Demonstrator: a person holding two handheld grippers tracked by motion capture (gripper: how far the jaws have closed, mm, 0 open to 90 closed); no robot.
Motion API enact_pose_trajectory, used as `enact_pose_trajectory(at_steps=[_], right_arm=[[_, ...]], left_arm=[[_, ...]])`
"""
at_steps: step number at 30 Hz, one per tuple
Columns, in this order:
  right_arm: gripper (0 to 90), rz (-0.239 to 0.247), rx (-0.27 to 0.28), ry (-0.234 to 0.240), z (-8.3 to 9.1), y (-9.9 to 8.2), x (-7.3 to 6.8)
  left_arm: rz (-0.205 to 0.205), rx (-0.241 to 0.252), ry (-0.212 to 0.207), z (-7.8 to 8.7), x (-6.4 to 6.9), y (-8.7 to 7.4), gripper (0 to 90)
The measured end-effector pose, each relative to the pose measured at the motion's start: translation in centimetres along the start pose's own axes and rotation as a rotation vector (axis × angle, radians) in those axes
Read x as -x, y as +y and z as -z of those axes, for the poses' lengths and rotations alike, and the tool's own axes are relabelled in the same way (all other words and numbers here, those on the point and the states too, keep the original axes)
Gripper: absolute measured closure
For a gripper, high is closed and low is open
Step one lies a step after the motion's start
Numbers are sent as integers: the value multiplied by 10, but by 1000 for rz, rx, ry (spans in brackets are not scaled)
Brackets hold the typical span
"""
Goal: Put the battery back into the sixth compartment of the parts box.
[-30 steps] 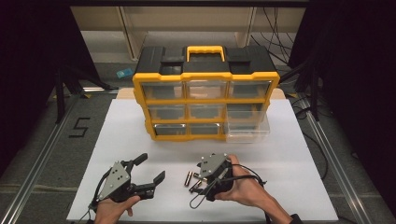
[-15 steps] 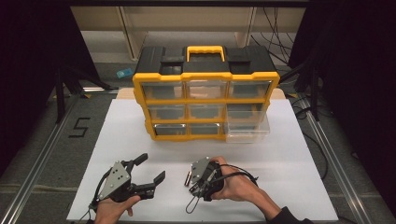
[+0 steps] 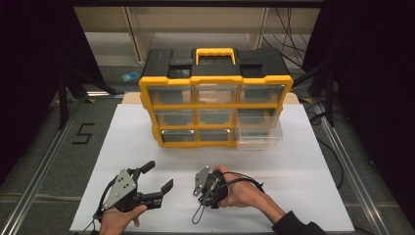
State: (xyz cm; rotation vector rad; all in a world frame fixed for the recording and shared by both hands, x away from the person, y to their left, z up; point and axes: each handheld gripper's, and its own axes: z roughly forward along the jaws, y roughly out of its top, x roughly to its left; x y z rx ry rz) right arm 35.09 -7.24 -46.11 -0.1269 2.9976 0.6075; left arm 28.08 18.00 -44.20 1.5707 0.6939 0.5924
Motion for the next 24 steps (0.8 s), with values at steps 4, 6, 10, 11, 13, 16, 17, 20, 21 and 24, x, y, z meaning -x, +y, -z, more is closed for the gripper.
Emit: enact_pose_trajectory(at_steps=[4, 6, 10, 11, 13, 16, 17, 20, 21, 24], right_arm=[[611, -29, -42, 16, -2, -1, -1], [667, -39, -48, 38, -1, -1, -3], [758, -45, -45, 64, -1, -2, -4], [761, -47, -45, 64, -2, -1, -4], [766, -58, -52, 56, -2, -1, -5], [767, -66, -55, 52, -1, 0, -6], [767, -67, -55, 50, -1, 0, -6], [768, -79, -30, 21, 4, 0, -6], [767, -89, -18, 15, 8, -1, -5], [768, -79, 51, -30, 20, -1, -2]], left_arm=[[7, 2, -1, 0, 1, 0, 164], [-6, 8, -5, 0, -1, 0, 164], [5, 4, -2, 1, 1, 0, 164], [3, 4, -2, 1, 1, 0, 164], [4, 2, -2, 0, 1, 0, 164], [6, 4, -2, 0, 1, 1, 164], [5, 5, -2, 0, 1, 1, 164], [5, 5, -3, 1, 1, 1, 164], [4, 5, -3, 1, 1, 1, 164], [5, 4, -2, 0, 1, 1, 164]])
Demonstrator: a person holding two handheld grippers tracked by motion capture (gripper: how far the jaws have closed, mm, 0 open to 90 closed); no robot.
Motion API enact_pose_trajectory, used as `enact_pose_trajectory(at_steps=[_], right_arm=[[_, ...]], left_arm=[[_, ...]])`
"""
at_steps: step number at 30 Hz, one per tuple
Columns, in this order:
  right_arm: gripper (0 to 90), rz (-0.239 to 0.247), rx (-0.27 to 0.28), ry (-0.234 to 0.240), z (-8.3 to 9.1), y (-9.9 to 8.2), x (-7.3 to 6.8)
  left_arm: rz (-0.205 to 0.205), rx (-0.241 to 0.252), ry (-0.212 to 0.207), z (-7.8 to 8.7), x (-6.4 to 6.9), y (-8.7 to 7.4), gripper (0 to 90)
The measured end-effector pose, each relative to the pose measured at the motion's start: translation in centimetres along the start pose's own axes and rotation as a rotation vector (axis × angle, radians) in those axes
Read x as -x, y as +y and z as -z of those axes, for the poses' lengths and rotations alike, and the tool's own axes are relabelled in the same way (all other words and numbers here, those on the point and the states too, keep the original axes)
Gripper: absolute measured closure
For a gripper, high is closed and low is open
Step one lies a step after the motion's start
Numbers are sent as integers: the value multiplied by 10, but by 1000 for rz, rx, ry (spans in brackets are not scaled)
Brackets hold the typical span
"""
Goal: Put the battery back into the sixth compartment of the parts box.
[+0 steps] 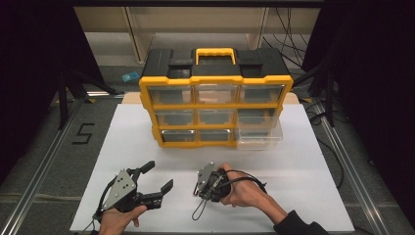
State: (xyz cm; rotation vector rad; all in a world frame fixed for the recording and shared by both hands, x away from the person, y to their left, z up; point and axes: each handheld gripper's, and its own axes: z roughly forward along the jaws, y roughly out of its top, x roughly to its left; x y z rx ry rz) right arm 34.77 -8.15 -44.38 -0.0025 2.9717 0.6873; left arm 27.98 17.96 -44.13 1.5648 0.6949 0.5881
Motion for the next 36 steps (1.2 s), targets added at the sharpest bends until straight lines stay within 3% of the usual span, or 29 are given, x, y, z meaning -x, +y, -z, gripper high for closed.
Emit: enact_pose_trajectory(at_steps=[2, 5, 10, 11, 13, 14, 18, 21, 24, 25, 26, 28, 29, 36], right_arm=[[768, 9, 17, 2, 4, 1, 1], [768, 10, 67, -65, 24, 3, 4], [768, 16, 109, -97, 44, 7, 4], [768, 9, 147, -122, 55, 9, 4], [768, 5, 166, -141, 59, 9, 4], [768, -8, 203, -161, 71, 10, 5], [768, -17, 239, -191, 84, 10, 6], [768, -41, 296, -238, 106, 8, 10], [768, -48, 326, -260, 117, 7, 12], [768, -65, 342, -269, 123, 6, 12], [768, -79, 375, -293, 138, 3, 15], [768, -87, 389, -312, 143, 2, 16], [768, -104, 416, -348, 155, 1, 18], [768, -167, 454, -421, 174, -10, 31]], left_arm=[[1, 0, 0, 0, 0, 0, 164], [-2, -3, 1, 0, 0, 0, 164], [-3, -3, 2, 0, 0, 0, 164], [-2, -4, 2, 0, 0, 0, 164], [-2, -3, 1, 0, 0, 0, 164], [-4, -3, 0, 0, 0, 0, 165], [-4, -2, 1, 0, 0, 0, 164], [-3, -5, 1, 0, 1, 0, 164], [-4, -7, 2, 0, 0, 0, 164], [-11, 14, -11, -2, 0, 0, 164], [-2, -10, 5, 0, 1, 0, 163], [-4, -8, 5, 0, 1, 0, 162], [-6, -5, 6, 0, 0, -1, 163], [-4, -7, 7, -1, 0, -1, 163]])
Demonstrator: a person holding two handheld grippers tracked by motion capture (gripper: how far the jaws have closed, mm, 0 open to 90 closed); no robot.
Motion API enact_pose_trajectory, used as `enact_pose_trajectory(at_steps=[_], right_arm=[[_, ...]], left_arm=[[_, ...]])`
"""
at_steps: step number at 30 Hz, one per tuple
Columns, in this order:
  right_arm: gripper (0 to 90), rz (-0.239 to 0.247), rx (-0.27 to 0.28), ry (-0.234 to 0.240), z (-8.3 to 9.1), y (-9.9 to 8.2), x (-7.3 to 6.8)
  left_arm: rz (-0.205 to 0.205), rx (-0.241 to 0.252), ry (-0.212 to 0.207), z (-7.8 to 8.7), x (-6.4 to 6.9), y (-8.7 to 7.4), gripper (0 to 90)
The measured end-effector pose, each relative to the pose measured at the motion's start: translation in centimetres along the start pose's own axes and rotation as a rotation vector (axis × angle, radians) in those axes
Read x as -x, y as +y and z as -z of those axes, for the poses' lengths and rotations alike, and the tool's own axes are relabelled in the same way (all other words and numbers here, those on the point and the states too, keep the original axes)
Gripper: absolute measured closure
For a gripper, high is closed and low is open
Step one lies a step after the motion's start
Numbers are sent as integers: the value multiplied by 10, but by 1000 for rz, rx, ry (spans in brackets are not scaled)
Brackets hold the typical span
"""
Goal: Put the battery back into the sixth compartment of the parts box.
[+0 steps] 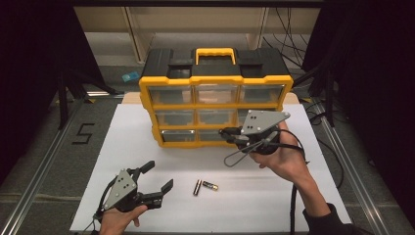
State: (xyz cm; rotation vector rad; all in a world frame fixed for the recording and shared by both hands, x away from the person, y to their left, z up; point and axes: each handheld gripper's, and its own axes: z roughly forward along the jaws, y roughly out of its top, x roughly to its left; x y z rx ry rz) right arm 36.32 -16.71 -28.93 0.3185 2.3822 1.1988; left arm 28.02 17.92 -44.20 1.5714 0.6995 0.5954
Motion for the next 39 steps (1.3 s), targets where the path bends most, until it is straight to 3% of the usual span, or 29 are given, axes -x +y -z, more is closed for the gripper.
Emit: enact_pose_trajectory(at_steps=[4, 5, 8, 9, 18, 27, 36, 39], right_arm=[[768, -42, 12, -56, 9, -7, 13], [768, -45, 13, -66, 10, -8, 15], [768, -60, 14, -87, 13, -10, 19], [768, -68, 7, -106, 15, -13, 23], [768, -140, -17, -161, 19, -31, 41], [767, -193, -54, -175, 17, -41, 48], [763, -242, -95, -160, 13, -50, 53], [707, -258, -99, -151, 10, -53, 55]], left_arm=[[2, 1, 0, 0, 0, 0, 162], [-6, 22, -14, -1, -1, 0, 162], [-6, 21, -14, -1, -1, 0, 162], [2, 1, -1, 1, 0, 0, 162], [-1, 2, -2, 1, 1, 1, 162], [-1, 2, -2, 0, 1, 1, 162], [0, 4, -4, 0, 1, 1, 162], [-2, 3, -5, 0, 1, 1, 163]])
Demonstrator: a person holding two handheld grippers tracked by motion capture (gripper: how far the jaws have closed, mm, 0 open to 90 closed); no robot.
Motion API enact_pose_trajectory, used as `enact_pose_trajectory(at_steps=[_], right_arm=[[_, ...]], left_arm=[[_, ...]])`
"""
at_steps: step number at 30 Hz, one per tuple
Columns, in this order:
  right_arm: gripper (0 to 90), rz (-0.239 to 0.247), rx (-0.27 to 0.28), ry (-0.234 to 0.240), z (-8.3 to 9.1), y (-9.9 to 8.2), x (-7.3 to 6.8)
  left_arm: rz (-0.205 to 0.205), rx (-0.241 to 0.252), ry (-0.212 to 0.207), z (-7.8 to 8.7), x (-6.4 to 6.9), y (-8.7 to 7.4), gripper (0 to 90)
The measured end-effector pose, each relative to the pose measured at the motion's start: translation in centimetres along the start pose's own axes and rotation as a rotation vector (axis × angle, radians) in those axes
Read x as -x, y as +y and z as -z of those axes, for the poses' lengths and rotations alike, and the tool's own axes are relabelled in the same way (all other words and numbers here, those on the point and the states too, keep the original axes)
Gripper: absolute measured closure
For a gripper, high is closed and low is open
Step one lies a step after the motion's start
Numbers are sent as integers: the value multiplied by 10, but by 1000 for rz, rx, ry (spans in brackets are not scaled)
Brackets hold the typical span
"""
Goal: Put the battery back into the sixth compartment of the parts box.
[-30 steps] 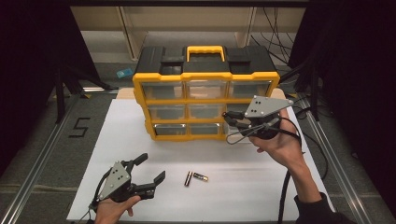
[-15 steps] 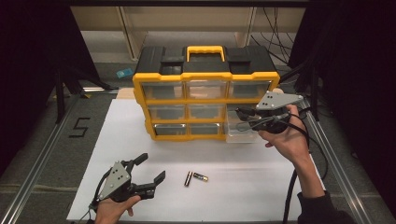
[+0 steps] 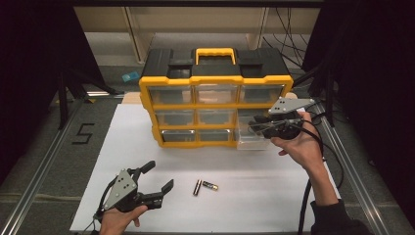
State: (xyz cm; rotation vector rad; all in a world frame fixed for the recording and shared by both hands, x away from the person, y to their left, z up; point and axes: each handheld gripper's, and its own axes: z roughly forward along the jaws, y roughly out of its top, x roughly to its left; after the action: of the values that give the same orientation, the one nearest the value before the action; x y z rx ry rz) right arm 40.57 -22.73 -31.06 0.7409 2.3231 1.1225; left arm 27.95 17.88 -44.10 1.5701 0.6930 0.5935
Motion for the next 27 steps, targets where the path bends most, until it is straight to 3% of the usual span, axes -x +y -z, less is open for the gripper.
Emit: enact_pose_trajectory(at_steps=[3, 7, 10, 13, 16, 22, 25, 27], right_arm=[[638, -30, 4, -7, 2, 1, -2], [553, -20, 32, -12, 6, 5, -5], [434, 26, 96, -9, 11, 15, -16], [395, 62, 113, 19, 13, 21, -25], [345, 113, 136, 82, 12, 29, -47], [324, 168, 128, 136, 6, 34, -72], [303, 200, 85, 184, -6, 30, -91], [303, 206, 75, 195, -8, 29, -94]], left_arm=[[1, 0, 1, 0, 0, 0, 163], [2, 0, 1, 0, 0, 0, 163], [2, 0, 1, 0, 0, 0, 163], [2, 2, 1, 0, 0, 0, 163], [0, 2, 1, 0, 0, 0, 162], [-3, 2, 2, 1, 0, 0, 163], [-2, 2, 1, 0, 0, 0, 162], [0, 2, 1, 0, 0, 0, 162]])
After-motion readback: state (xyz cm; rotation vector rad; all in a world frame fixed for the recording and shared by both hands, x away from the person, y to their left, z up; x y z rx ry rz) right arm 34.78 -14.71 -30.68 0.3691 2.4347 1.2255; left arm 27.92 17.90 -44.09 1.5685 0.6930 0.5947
